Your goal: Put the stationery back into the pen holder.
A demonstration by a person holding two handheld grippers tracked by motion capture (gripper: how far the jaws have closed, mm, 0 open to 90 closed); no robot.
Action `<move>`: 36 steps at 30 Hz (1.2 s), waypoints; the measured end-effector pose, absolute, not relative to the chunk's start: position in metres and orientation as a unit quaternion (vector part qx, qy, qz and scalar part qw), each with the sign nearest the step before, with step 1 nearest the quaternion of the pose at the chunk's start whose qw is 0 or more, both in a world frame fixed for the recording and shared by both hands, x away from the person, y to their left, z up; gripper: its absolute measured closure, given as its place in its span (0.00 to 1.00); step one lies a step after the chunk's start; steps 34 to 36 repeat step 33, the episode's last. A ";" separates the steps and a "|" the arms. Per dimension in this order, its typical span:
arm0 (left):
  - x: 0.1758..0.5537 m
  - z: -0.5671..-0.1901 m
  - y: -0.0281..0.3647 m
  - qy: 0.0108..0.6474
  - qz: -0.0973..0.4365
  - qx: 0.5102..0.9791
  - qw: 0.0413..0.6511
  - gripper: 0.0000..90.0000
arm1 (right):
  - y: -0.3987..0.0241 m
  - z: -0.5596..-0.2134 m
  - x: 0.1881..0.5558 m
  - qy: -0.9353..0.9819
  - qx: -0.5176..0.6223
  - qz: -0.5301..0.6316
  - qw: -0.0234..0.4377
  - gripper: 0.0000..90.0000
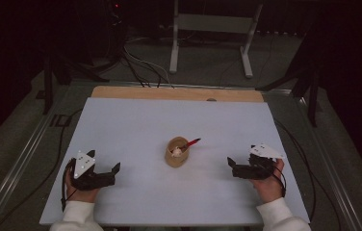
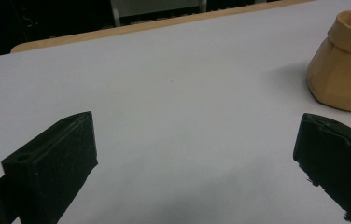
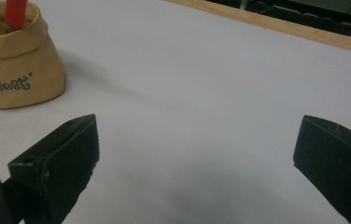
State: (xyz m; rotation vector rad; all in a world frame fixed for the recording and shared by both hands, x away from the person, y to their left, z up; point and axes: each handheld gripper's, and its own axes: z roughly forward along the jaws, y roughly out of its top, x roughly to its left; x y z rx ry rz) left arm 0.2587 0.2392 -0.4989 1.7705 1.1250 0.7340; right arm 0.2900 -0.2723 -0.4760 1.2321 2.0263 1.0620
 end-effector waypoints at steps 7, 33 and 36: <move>0.257 -0.497 0.242 0.454 0.299 0.711 0.446 0.00 | -0.285 -0.481 0.276 0.730 0.451 0.428 0.284 0.01; 0.253 -0.487 0.242 0.448 0.312 0.696 0.466 0.00 | -0.304 -0.497 0.263 0.708 0.458 0.452 0.291 0.01; 0.253 -0.487 0.242 0.448 0.312 0.696 0.466 0.00 | -0.304 -0.497 0.263 0.708 0.458 0.452 0.291 0.01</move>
